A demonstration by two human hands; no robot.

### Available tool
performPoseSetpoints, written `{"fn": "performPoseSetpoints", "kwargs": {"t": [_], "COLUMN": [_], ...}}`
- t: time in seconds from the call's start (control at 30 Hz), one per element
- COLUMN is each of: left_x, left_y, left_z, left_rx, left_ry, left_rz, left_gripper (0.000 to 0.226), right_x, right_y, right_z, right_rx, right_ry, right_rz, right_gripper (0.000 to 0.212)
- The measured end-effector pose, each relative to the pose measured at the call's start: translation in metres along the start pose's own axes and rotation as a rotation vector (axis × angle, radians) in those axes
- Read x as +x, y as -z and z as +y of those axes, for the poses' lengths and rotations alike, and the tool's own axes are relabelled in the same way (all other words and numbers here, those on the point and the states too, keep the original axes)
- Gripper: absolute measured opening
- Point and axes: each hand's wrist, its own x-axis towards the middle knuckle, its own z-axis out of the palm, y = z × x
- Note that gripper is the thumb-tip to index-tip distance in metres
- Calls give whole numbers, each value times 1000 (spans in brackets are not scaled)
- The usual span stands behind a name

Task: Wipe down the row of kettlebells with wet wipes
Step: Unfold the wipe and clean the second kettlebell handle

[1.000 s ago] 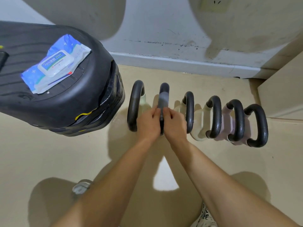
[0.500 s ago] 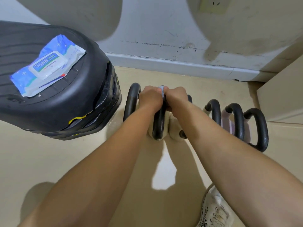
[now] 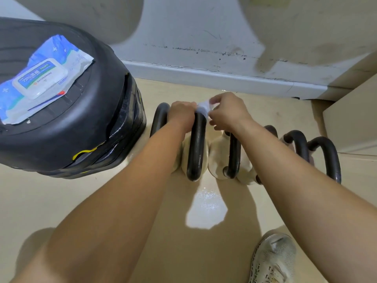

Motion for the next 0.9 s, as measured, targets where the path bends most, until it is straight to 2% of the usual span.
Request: {"fn": "performPoseSetpoints", "kwargs": {"t": [0.03, 0.1, 0.17, 0.27, 0.43, 0.5, 0.57, 0.8, 0.9], "left_x": [-7, -15, -24, -35, -43, -41, -35, -46, -47], "left_y": [1, 3, 5, 6, 13, 12, 12, 14, 13], "left_z": [3, -1, -3, -5, 7, 4, -1, 8, 16], "left_rx": [-1, 21, -64, -153, -361, -332, -286, -327, -239], "left_ry": [6, 3, 10, 84, 329, 330, 326, 340, 193], "left_rz": [-8, 40, 23, 38, -154, -139, -79, -18, 27], "left_gripper": [14, 21, 10, 8, 9, 19, 18, 39, 48], "right_x": [-2, -3, 4, 18, 40, 47, 51, 49, 43], "right_y": [-1, -3, -5, -4, -4, -2, -3, -10, 0], "right_z": [4, 12, 20, 25, 17, 17, 18, 18, 12], "right_rx": [-39, -104, -168, -292, -456, -448, -464, -476, -479], "right_ry": [96, 263, 347, 386, 461, 437, 433, 452, 493], "right_rz": [25, -16, -86, -125, -151, -188, -188, -107, -93], "right_gripper": [39, 37, 39, 52, 29, 36, 42, 35, 32]}}
